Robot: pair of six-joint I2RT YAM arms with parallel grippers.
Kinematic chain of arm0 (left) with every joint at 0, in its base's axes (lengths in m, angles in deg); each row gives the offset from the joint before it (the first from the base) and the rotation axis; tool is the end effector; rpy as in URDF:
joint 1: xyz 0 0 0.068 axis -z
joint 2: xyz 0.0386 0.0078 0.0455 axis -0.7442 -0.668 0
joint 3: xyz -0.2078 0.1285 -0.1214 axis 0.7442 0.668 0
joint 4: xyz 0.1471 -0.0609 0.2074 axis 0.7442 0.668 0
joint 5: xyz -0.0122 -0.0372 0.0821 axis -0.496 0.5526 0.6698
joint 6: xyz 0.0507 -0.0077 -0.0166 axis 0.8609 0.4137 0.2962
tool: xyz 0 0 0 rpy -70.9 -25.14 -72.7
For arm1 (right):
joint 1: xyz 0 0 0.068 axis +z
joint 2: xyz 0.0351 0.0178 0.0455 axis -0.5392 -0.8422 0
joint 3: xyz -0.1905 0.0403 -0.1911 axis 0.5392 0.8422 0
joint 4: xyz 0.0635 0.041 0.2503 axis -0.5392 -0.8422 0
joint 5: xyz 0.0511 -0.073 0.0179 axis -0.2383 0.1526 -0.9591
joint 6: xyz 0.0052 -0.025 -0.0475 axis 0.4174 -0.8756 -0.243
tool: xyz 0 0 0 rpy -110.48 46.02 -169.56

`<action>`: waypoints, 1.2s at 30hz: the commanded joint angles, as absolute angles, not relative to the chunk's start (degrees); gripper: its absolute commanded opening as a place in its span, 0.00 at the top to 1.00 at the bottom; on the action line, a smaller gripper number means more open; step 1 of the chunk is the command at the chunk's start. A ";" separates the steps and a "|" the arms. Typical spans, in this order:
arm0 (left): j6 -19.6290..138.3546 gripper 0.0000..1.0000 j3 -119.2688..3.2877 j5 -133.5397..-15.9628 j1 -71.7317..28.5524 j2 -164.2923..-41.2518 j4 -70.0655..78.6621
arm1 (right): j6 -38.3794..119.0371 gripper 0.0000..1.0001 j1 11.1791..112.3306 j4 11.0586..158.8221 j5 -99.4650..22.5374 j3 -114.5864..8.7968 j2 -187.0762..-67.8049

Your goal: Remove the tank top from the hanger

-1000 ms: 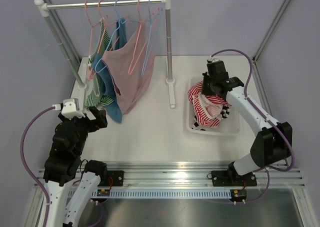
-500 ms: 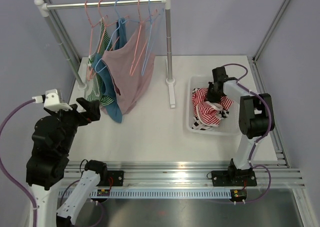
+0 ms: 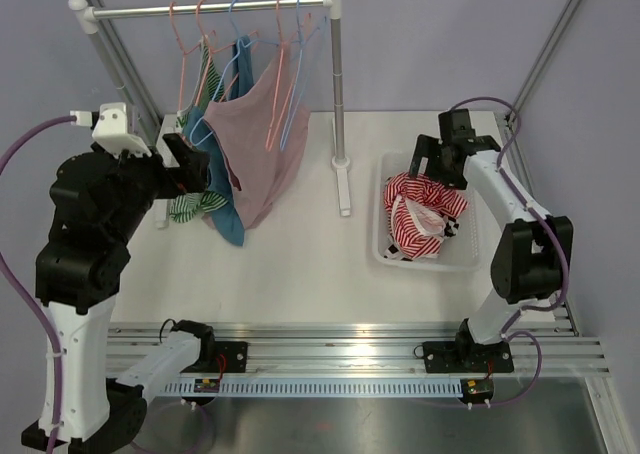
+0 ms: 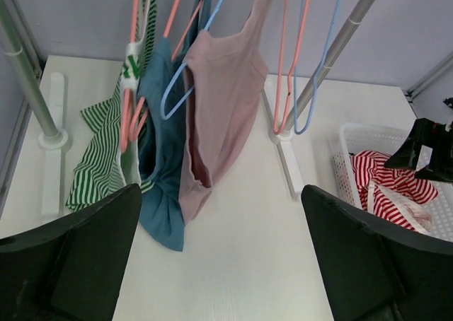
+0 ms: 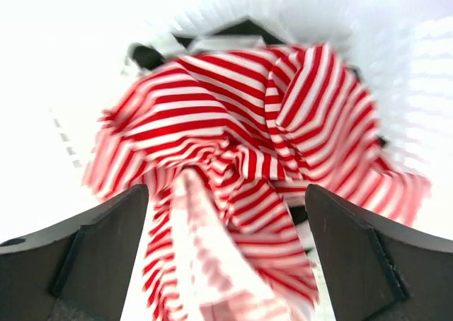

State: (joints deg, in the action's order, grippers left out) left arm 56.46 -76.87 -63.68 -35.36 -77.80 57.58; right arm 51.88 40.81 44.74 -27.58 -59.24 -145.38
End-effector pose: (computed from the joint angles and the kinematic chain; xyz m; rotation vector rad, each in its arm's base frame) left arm 0.1042 -0.0218 0.5019 -0.0629 1.7635 -0.3027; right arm 0.3679 0.0508 0.2671 0.2500 2.5688 0.0996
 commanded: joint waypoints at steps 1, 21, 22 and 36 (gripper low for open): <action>60.12 0.01 -83.02 -67.90 -35.26 -82.72 54.92 | 49.08 0.01 40.80 40.10 -25.72 -63.48 -137.34; 69.10 0.10 -103.58 -72.47 -35.87 -111.11 42.26 | 54.25 0.06 40.89 46.07 -61.76 -44.76 -97.79; 69.62 0.11 -104.64 -72.29 -35.96 -113.47 42.52 | 54.52 0.06 40.89 46.16 -63.07 -44.41 -96.99; 73.84 0.31 -117.13 -72.73 -37.10 -128.79 49.55 | 55.75 0.06 40.89 45.98 -70.63 -42.74 -90.04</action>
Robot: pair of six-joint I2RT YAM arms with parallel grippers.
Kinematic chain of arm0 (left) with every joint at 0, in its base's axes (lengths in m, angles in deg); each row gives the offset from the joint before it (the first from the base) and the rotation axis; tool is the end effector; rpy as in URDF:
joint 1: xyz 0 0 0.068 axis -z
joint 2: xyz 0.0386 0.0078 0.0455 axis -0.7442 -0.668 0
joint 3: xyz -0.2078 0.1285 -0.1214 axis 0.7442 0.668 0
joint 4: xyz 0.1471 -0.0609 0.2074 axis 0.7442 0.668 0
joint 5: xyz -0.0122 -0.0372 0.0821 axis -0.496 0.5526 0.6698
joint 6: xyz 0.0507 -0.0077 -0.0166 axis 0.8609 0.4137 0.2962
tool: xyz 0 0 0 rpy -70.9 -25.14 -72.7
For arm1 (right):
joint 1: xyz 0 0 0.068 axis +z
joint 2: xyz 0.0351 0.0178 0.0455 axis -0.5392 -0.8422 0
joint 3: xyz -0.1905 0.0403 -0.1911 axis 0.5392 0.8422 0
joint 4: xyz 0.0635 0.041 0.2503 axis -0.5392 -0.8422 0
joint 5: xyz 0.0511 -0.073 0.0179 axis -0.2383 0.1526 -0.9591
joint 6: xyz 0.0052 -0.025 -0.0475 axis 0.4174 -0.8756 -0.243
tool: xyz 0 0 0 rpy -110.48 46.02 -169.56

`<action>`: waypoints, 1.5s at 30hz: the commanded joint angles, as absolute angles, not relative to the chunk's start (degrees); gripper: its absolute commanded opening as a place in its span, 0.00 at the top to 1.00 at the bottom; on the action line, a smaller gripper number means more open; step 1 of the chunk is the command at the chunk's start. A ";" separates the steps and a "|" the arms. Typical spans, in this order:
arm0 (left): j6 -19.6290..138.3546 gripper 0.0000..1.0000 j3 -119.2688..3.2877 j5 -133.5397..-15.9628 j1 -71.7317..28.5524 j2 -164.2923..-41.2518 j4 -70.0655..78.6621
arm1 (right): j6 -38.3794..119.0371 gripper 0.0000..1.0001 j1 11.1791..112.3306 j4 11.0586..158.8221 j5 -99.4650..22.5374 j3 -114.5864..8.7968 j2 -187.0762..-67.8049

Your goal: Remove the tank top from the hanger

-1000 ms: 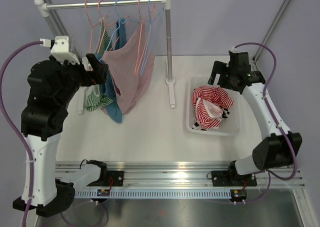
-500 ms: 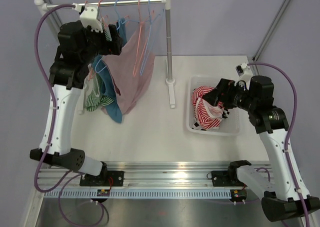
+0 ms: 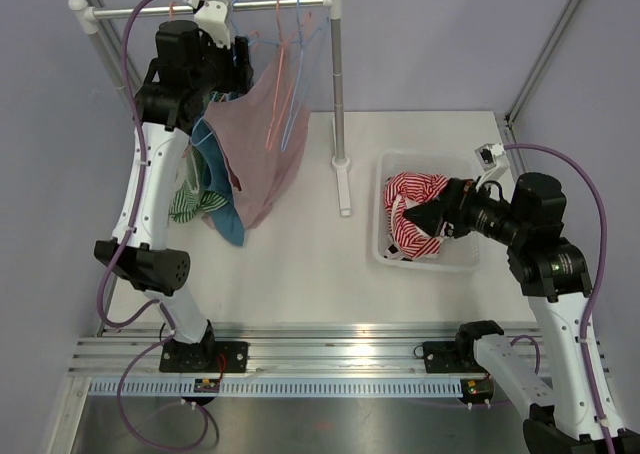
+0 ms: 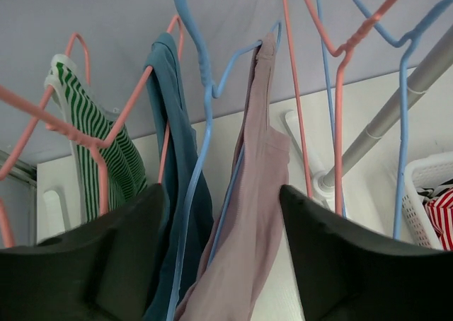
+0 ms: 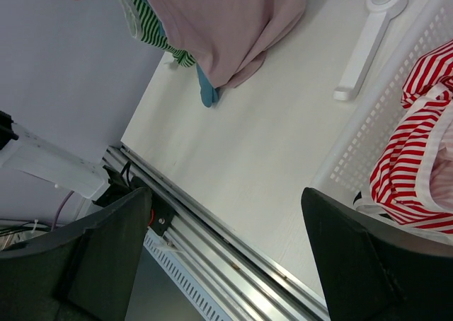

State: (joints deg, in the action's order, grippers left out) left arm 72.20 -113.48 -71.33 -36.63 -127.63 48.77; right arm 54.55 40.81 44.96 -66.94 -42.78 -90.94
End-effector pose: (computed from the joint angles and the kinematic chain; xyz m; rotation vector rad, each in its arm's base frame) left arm 0.3548 -0.0750 0.5110 0.2625 1.8170 -0.2025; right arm 0.1317 0.0401 0.4078 -0.2221 1.9446 0.9409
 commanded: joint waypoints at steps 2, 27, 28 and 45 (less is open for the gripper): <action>73.93 0.43 -117.92 -74.13 -37.37 -129.49 50.61 | 55.84 0.06 40.89 46.07 -71.16 -42.56 -89.61; 61.36 1.00 -118.54 -77.65 -36.58 -123.43 43.50 | 56.54 0.08 40.89 47.13 -72.13 -42.74 -89.51; 61.10 1.00 -118.54 -77.39 -36.40 -123.00 43.32 | 56.63 0.08 40.89 47.13 -72.22 -42.74 -89.43; 54.34 1.00 -106.52 -79.58 -36.40 -102.71 46.75 | 56.98 0.00 40.89 47.92 -71.96 -45.81 -90.83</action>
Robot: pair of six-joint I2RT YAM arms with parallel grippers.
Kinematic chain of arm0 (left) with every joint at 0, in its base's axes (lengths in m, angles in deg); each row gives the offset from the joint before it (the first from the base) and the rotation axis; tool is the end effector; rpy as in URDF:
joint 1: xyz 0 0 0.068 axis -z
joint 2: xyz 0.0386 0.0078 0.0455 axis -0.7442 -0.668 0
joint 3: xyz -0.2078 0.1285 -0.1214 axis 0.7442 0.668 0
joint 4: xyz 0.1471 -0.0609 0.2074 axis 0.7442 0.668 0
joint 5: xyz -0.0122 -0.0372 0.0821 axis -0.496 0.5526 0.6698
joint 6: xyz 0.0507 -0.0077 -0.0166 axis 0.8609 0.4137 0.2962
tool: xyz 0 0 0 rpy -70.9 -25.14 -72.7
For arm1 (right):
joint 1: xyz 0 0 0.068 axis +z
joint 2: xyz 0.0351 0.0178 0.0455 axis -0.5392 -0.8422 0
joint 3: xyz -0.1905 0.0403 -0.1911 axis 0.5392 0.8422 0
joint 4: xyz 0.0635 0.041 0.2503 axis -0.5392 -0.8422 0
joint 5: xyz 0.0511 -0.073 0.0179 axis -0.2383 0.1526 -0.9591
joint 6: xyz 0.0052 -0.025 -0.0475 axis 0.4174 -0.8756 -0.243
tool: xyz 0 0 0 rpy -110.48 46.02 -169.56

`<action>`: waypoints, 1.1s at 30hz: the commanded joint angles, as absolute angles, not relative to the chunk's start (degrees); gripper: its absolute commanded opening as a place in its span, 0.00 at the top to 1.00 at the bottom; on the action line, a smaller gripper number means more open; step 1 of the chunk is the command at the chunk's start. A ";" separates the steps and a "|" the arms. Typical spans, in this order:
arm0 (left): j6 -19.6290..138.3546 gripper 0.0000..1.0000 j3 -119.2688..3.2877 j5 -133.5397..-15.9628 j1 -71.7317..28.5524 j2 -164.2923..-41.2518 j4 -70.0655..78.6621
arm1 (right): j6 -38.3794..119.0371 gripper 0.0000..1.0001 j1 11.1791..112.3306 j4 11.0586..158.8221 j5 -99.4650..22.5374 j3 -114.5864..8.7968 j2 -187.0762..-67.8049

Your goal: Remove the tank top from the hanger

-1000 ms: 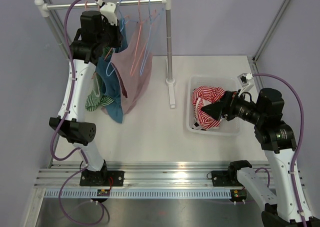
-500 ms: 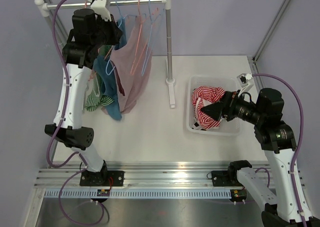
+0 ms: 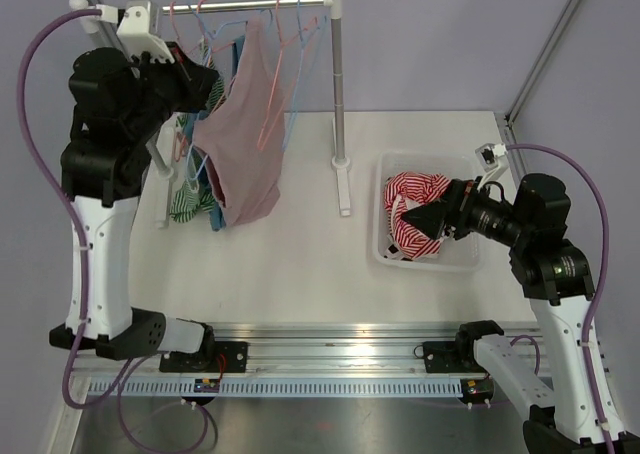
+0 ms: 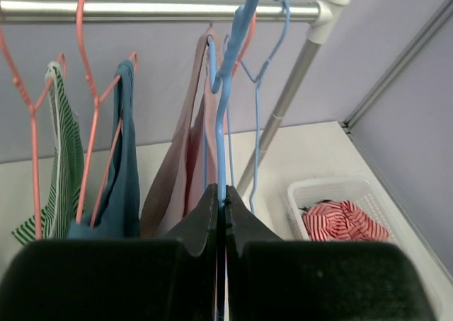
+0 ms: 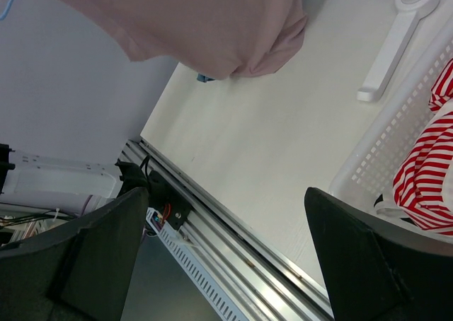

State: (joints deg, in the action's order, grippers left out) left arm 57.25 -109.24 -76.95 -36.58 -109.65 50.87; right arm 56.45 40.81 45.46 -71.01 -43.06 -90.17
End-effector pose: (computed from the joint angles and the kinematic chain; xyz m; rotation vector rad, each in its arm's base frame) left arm 0.2323 -0.0539 0.5751 0.1107 1.6463 -0.4852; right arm 0.1257 0.0413 0.4122 -0.2525 1.9224 1.0250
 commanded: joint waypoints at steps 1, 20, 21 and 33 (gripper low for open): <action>54.16 1.00 -105.45 -79.59 -36.40 -101.12 46.48 | 57.16 0.01 40.89 48.09 -71.78 -45.82 -91.09; 48.71 1.00 -68.46 -90.65 -36.40 -57.80 49.38 | 79.38 0.01 40.98 87.79 -85.57 -28.59 -93.90; 48.18 1.00 -66.70 -93.27 -36.40 -56.38 49.55 | 79.57 0.00 41.50 89.91 -85.75 -27.89 -94.17; 43.70 1.00 -45.07 -100.15 -36.40 -49.16 44.99 | 70.08 0.06 73.74 84.83 -43.41 -30.87 -104.62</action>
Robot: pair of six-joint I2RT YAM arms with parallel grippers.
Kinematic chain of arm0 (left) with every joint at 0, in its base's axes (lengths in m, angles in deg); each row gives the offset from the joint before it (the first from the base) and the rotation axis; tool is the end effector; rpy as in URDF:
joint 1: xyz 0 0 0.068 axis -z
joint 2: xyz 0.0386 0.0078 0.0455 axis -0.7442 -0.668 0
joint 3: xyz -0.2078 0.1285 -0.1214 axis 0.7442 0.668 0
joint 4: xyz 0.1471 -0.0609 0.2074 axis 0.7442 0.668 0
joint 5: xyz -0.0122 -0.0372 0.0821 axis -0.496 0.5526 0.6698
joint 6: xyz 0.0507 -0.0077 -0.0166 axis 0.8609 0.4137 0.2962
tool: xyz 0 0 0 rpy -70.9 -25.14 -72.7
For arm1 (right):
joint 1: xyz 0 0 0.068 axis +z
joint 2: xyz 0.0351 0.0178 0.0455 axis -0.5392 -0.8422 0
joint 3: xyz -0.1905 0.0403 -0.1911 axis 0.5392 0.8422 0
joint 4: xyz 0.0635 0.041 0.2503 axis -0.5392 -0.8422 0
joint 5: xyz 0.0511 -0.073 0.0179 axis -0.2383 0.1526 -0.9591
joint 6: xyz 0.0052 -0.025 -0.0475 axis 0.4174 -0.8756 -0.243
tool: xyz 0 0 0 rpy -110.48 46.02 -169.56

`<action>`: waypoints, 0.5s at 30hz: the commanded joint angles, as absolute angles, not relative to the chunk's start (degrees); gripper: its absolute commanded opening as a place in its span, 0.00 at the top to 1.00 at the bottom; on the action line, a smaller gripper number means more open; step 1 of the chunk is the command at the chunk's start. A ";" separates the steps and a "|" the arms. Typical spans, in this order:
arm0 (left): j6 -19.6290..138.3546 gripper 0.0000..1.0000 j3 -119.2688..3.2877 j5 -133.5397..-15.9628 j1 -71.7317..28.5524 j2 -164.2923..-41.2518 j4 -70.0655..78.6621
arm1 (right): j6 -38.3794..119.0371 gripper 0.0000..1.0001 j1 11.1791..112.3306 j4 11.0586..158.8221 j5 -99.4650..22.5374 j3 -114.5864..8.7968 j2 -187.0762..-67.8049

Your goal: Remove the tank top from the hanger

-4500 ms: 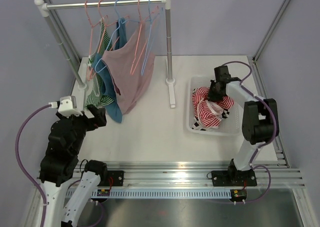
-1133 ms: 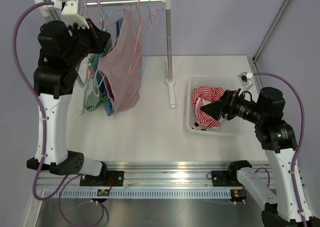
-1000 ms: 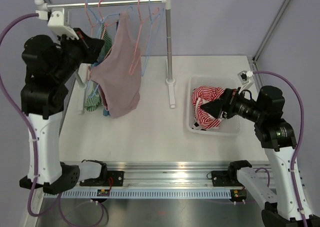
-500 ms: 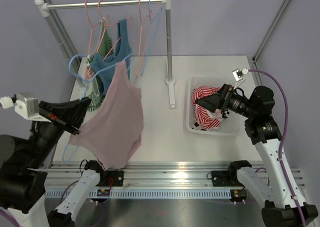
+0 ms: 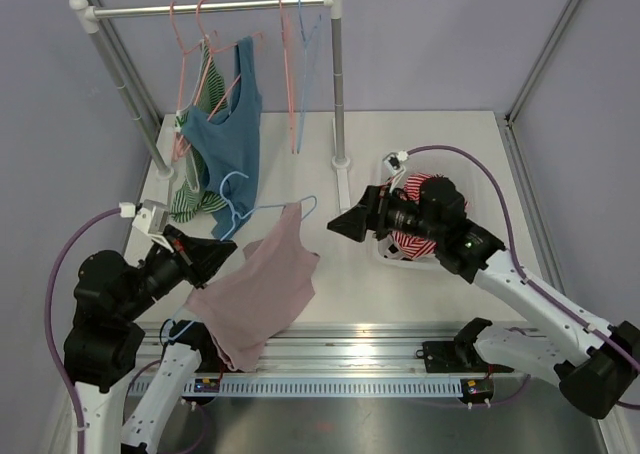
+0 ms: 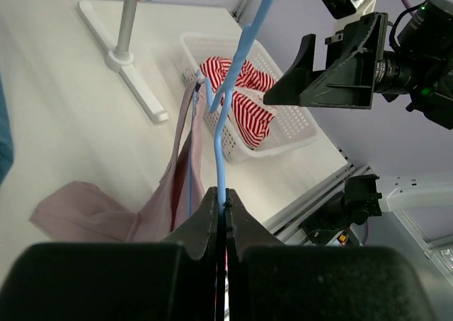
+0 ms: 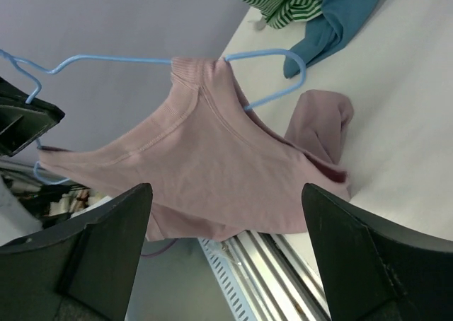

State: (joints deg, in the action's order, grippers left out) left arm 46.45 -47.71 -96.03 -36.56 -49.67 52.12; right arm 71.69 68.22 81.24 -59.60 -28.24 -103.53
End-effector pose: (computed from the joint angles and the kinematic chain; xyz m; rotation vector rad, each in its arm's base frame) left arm 0.0265 -0.0233 0.4048 0.2080 1.7329 -0.8976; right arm 0.1773 0.1479 0.3494 -0.3627 1.9095 1.3390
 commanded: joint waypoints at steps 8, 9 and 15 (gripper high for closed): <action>42.38 1.00 -41.11 -100.15 -36.40 -48.37 41.56 | 65.86 0.11 85.88 87.39 -29.61 -38.34 -117.01; 42.20 1.00 -40.84 -100.15 -36.40 -48.37 41.21 | 65.60 0.11 87.54 86.86 -28.37 -40.08 -119.20; 41.32 1.00 -40.84 -101.65 -36.40 -48.72 39.45 | 63.66 0.20 90.28 83.16 -20.19 -46.33 -125.62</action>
